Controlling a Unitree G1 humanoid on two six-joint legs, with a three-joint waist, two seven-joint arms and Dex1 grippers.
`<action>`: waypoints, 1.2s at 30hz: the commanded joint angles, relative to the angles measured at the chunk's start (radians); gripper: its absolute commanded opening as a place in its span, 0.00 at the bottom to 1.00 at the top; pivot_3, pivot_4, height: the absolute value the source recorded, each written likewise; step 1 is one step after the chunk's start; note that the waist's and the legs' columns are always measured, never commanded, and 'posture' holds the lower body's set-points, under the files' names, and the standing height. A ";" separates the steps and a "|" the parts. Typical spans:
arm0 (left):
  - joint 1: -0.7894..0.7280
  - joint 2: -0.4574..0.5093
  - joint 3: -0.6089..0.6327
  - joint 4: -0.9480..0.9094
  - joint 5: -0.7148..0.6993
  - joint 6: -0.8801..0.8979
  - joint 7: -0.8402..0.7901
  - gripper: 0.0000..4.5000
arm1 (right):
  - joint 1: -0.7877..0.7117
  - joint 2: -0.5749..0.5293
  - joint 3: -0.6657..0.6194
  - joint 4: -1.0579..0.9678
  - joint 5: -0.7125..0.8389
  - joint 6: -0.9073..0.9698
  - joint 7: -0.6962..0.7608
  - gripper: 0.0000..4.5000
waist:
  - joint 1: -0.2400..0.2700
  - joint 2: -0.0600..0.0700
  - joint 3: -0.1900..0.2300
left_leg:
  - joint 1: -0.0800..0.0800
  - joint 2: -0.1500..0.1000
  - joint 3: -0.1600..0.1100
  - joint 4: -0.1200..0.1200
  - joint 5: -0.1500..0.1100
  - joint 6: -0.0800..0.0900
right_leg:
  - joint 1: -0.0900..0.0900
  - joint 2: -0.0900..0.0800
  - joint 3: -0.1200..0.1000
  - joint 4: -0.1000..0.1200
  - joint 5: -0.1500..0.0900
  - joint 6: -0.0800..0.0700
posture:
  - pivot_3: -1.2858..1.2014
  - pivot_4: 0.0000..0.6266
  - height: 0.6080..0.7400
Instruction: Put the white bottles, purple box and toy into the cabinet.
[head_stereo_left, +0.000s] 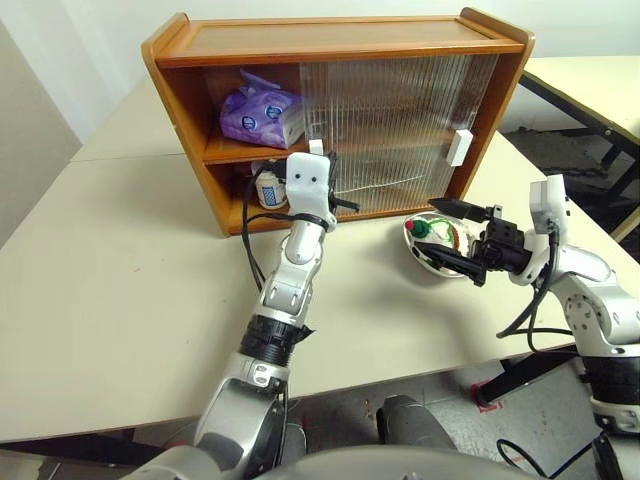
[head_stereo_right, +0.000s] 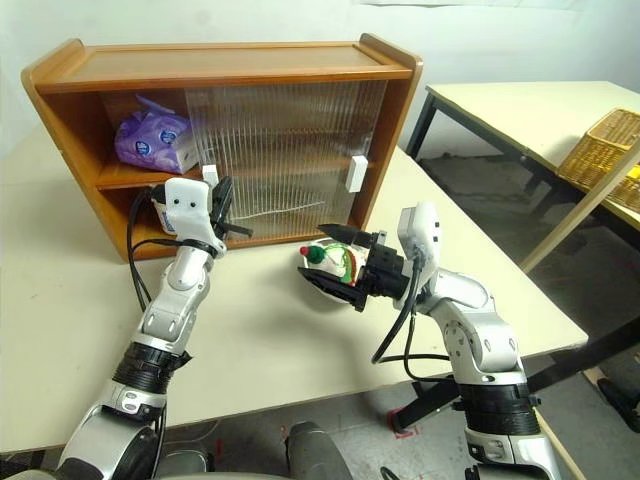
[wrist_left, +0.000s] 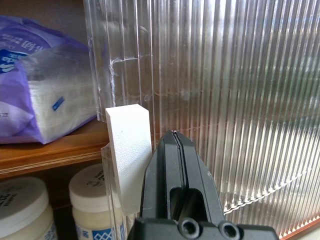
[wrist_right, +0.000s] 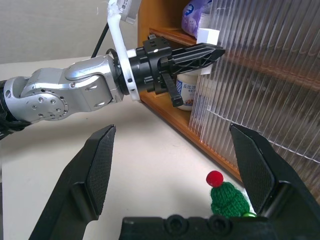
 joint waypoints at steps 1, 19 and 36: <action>0.017 0.001 0.014 -0.020 0.011 0.026 0.014 0.01 | -0.013 0.002 0.013 0.004 -0.006 0.001 0.005 1.00 | 0.000 0.000 0.000 | 0.000 0.000 0.000 0.000 0.000 0.000 | 0.000 0.000 0.000 0.000 0.000 0.000 | 0.44 0.00 1.00; 0.098 0.016 0.063 -0.113 0.003 0.087 0.047 0.01 | -0.022 -0.004 0.018 0.016 -0.005 0.003 0.019 1.00 | 0.001 0.000 0.000 | 0.000 0.000 0.000 0.000 -0.001 -0.001 | 0.000 0.000 0.000 0.000 0.000 0.000 | 0.45 0.00 1.00; 0.126 0.044 0.116 -0.186 0.021 0.092 0.120 0.01 | -0.026 -0.003 0.021 0.026 -0.004 0.000 0.023 1.00 | 0.004 0.000 0.000 | 0.001 0.000 0.000 0.000 -0.001 -0.001 | 0.000 0.000 0.000 0.000 0.000 0.000 | 0.45 0.00 1.00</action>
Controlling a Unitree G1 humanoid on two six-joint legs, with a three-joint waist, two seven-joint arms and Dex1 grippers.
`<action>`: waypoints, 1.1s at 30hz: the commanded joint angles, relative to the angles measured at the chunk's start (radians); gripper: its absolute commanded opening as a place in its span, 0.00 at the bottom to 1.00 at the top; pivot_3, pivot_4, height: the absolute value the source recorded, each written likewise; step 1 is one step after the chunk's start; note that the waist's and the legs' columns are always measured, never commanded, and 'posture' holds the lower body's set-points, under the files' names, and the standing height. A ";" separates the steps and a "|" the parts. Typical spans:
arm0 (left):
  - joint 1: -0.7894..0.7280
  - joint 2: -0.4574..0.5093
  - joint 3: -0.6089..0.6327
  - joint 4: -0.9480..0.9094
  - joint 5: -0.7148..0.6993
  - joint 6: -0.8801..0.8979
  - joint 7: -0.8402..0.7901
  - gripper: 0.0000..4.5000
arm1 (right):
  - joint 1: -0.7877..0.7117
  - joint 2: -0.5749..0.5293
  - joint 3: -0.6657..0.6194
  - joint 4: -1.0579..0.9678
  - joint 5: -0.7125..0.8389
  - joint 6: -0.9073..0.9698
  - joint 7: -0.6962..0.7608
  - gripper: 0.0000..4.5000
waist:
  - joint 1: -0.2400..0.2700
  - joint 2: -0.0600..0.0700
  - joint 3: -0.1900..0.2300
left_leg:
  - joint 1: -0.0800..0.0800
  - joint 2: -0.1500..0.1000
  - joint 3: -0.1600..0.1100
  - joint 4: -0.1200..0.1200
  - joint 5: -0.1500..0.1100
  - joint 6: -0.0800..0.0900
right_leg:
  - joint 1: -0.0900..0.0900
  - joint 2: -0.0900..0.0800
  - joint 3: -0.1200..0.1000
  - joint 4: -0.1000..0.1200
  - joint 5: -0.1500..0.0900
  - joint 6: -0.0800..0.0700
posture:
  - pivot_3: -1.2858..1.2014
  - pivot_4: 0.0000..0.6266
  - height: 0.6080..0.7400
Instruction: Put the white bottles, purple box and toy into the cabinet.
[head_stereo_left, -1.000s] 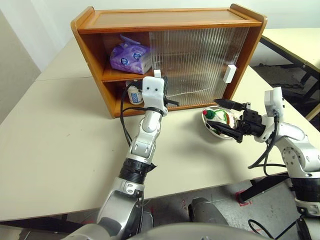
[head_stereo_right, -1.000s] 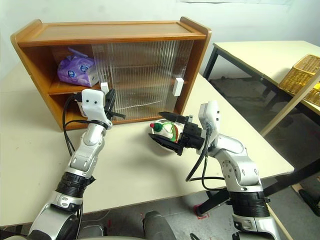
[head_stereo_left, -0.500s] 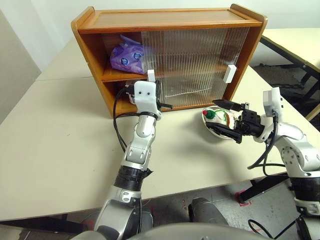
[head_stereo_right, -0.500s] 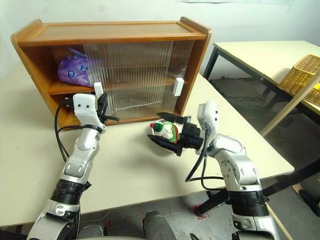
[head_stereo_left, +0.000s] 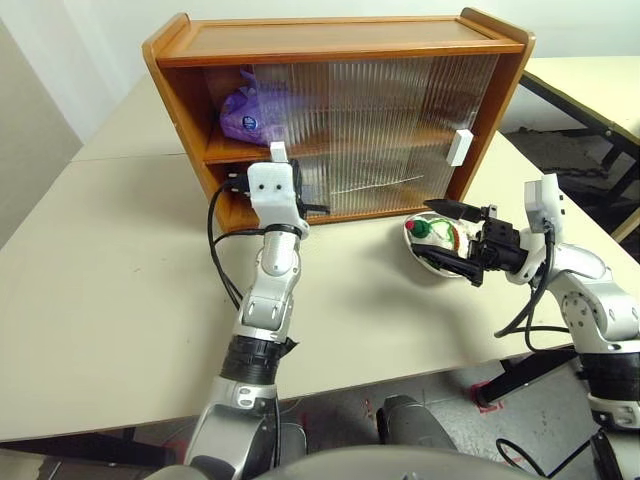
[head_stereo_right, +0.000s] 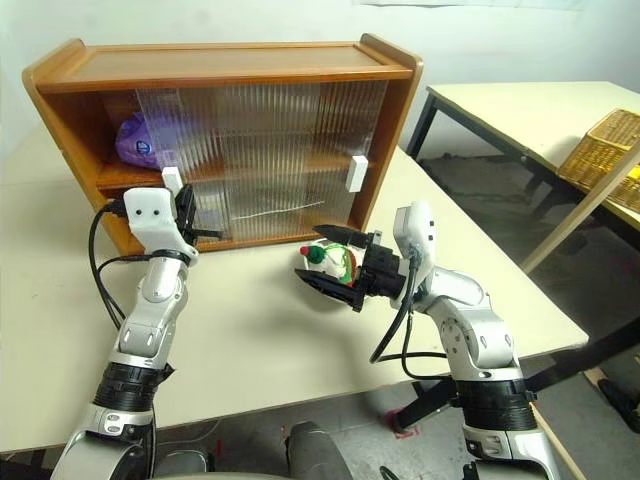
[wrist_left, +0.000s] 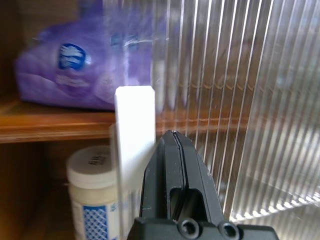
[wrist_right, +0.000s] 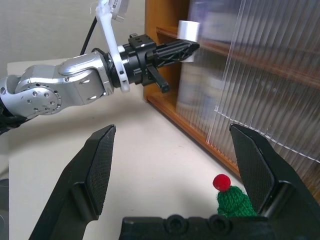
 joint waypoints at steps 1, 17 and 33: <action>0.021 0.008 0.029 -0.037 0.016 0.018 0.020 0.01 | -0.011 -0.003 0.003 0.010 -0.005 0.000 0.006 1.00 | 0.001 0.000 0.000 | 0.000 0.000 0.000 0.000 0.000 0.000 | 0.000 0.000 0.000 0.000 0.000 0.000 | 0.45 0.00 1.00; 0.068 0.044 0.121 -0.103 0.010 0.055 0.048 0.01 | -0.034 0.004 0.012 0.035 -0.009 -0.005 0.021 1.00 | 0.015 0.000 0.000 | 0.001 0.000 0.000 -0.002 -0.001 -0.001 | 0.000 0.000 0.000 0.000 0.000 -0.001 | 0.47 0.00 1.00; 0.073 0.072 0.183 -0.109 0.010 0.055 0.056 0.01 | -0.046 0.016 0.019 0.039 -0.014 -0.003 0.018 1.00 | 0.023 0.000 0.000 | 0.003 0.000 0.000 -0.006 -0.001 -0.001 | 0.000 0.000 0.000 0.000 0.003 -0.006 | 0.47 0.00 1.00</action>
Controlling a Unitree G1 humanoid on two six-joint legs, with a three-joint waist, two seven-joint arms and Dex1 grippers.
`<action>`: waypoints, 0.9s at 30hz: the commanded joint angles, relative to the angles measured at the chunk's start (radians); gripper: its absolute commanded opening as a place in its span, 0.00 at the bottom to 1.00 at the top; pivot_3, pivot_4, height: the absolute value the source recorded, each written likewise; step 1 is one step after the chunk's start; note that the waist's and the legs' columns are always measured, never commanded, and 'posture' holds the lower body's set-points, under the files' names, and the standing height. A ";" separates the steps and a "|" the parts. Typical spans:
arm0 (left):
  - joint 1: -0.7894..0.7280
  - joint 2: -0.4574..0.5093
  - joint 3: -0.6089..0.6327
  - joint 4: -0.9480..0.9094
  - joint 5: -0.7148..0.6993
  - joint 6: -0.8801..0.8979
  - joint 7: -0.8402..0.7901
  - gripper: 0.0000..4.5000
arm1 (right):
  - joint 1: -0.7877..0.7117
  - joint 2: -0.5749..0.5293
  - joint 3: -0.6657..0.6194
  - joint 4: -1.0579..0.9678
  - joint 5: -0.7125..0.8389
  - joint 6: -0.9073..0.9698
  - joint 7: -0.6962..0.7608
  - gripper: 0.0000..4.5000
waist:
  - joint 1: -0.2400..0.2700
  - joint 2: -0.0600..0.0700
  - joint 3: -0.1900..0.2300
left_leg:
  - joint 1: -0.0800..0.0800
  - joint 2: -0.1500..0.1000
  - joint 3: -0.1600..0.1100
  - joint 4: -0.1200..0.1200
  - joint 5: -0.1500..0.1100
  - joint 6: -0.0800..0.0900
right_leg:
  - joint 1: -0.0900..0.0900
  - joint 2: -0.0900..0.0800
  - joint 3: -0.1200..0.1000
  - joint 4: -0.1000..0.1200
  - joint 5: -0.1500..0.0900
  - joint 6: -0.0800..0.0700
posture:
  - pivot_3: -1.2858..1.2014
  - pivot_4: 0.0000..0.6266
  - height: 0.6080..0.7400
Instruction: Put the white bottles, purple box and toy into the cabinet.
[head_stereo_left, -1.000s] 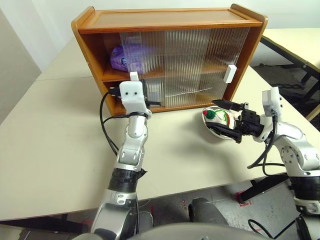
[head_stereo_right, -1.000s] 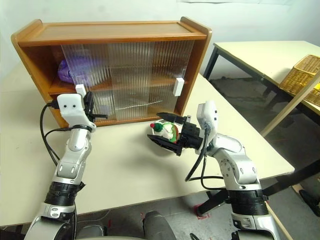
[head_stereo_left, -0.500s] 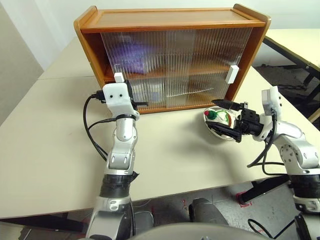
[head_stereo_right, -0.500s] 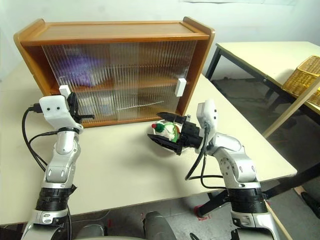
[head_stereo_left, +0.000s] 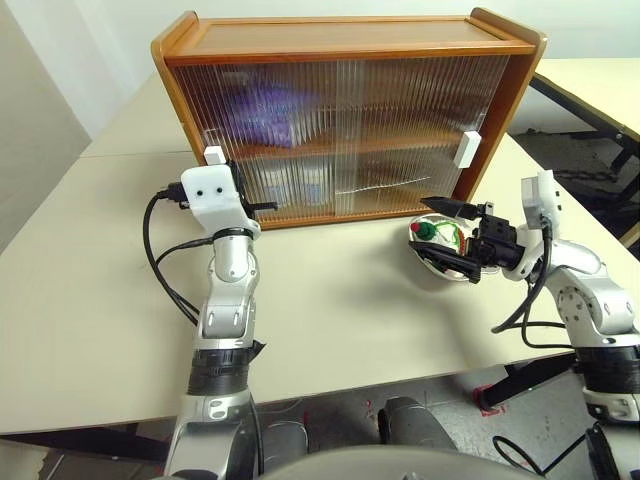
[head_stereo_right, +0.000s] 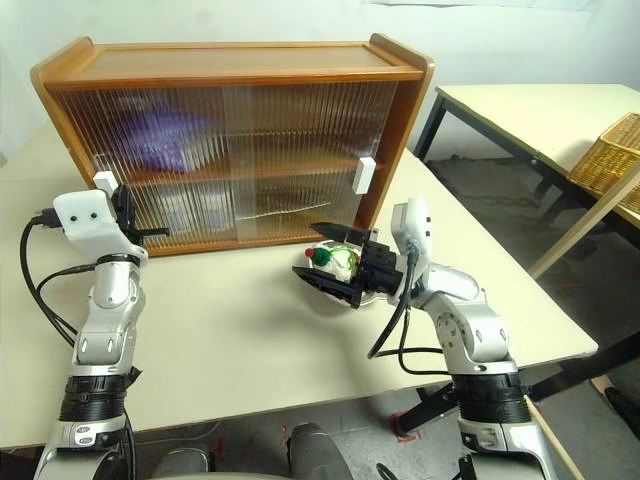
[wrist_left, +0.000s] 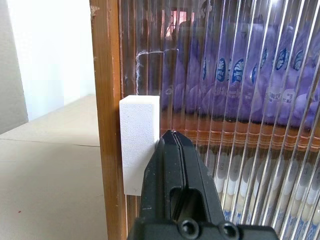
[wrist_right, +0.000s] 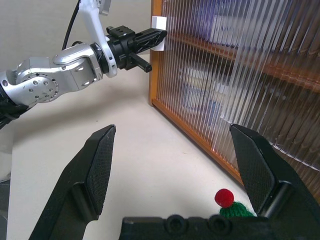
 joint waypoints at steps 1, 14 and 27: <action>0.011 0.008 0.026 -0.006 -0.001 0.012 0.013 0.01 | -0.016 0.004 0.011 0.010 -0.013 -0.003 0.000 1.00 | 0.000 0.000 0.000 | 0.001 0.000 0.000 -0.001 0.000 0.000 | 0.000 0.000 0.000 0.000 0.000 0.000 | 0.47 0.00 1.00; -0.008 0.013 -0.055 0.037 -0.056 -0.023 -0.126 0.01 | -0.020 0.011 0.007 0.019 -0.019 -0.013 -0.003 1.00 | 0.003 0.000 0.000 | 0.003 0.000 0.000 -0.004 0.000 0.000 | 0.001 0.000 0.000 0.000 0.001 -0.003 | 0.46 0.00 1.00; 0.011 0.043 -0.172 -0.023 -0.238 -0.033 -0.471 0.01 | -0.029 0.025 0.009 0.046 -0.031 -0.038 -0.003 1.00 | 0.011 0.000 0.000 | 0.003 0.000 0.000 -0.004 0.000 0.000 | 0.001 0.000 0.000 0.000 0.001 -0.005 | 0.46 0.00 1.00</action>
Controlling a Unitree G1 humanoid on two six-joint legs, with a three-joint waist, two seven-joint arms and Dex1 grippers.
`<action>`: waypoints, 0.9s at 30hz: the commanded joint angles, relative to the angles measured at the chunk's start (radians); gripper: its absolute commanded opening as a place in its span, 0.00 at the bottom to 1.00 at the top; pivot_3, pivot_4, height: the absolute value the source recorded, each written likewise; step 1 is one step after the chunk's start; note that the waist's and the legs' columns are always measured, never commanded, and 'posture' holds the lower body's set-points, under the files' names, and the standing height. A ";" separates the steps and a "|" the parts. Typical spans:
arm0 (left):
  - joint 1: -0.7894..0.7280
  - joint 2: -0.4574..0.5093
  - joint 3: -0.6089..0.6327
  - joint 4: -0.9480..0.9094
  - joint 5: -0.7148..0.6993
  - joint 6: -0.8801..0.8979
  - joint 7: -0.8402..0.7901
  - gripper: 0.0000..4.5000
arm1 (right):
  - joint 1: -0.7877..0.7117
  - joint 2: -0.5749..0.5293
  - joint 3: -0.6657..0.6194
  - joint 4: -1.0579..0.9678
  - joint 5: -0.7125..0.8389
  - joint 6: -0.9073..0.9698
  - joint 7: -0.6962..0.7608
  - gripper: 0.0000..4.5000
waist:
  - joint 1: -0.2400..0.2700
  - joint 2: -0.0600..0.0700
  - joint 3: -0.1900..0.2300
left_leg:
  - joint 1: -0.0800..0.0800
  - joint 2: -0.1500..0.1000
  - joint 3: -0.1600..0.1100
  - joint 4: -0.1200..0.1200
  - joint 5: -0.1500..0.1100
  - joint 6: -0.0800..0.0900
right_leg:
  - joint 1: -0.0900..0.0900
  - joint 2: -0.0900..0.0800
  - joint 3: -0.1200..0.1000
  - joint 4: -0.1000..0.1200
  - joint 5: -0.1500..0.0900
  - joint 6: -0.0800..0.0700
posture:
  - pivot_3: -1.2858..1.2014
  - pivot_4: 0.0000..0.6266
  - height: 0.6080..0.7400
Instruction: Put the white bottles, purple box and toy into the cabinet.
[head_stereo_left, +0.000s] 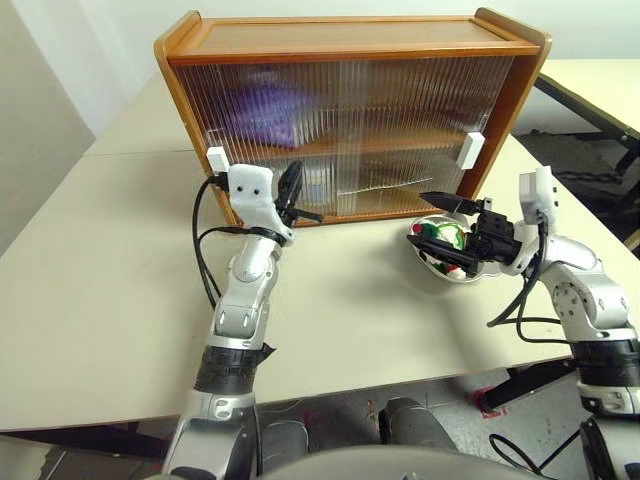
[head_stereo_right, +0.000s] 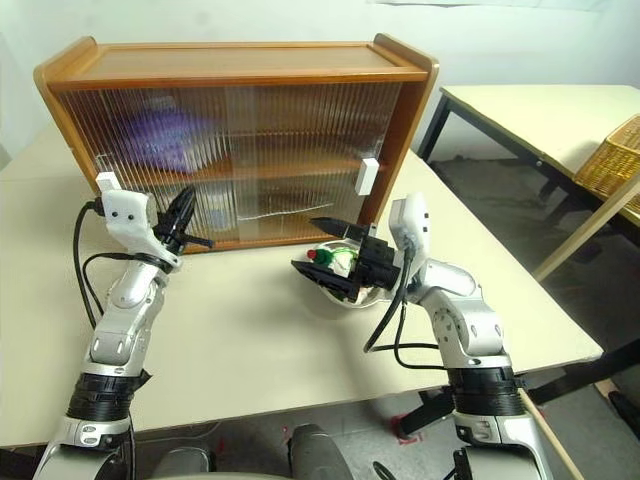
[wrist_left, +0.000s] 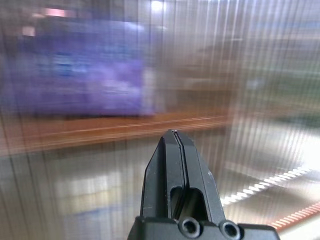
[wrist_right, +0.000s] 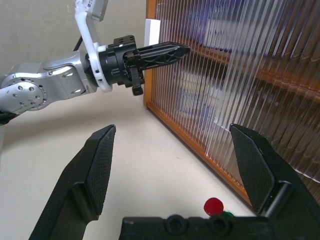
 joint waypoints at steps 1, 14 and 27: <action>0.026 0.038 -0.038 -0.051 -0.095 0.035 -0.155 0.04 | 0.001 0.009 0.009 0.006 -0.010 -0.014 0.000 1.00 | 0.000 0.000 0.000 | 0.000 0.000 0.000 0.000 0.000 0.000 | 0.000 0.000 0.000 0.000 0.000 0.000 | 0.46 0.00 1.00; -0.104 0.264 0.059 -0.004 -0.462 0.282 -0.578 0.99 | -0.025 0.025 0.015 0.037 -0.025 -0.035 0.003 1.00 | 0.004 0.001 -0.001 | 0.001 0.000 0.000 0.000 0.000 0.000 | 0.001 0.000 0.000 0.002 0.001 -0.002 | 0.46 0.00 1.00; 0.050 0.457 0.145 -0.186 -0.672 0.469 -0.749 0.99 | 0.007 0.018 -0.008 0.042 -0.035 -0.056 -0.025 1.00 | 0.004 0.002 -0.001 | 0.001 0.000 0.000 -0.002 0.000 0.000 | -0.001 0.000 0.000 0.002 -0.002 -0.006 | 0.46 0.00 1.00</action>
